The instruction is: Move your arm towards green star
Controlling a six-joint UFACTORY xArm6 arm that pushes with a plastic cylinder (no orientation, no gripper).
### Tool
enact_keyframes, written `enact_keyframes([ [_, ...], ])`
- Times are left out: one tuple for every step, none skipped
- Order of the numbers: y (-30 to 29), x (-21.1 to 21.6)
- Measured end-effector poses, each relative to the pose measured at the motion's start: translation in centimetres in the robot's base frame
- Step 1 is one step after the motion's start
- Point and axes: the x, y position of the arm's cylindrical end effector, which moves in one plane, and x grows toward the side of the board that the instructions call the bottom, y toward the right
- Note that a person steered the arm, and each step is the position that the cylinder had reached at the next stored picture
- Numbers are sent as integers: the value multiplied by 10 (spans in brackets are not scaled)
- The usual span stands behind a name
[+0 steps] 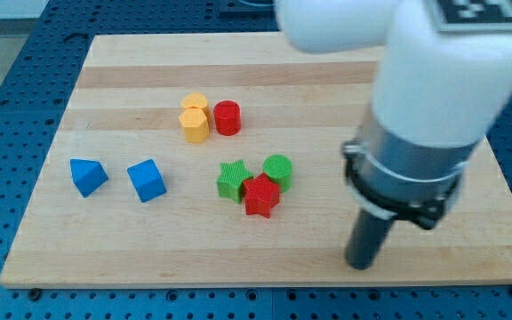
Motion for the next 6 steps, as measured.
enact_keyframes([
  [-53,0],
  [-110,0],
  [-156,-8],
  [-158,-31],
  [-158,-37],
  [-158,-48],
])
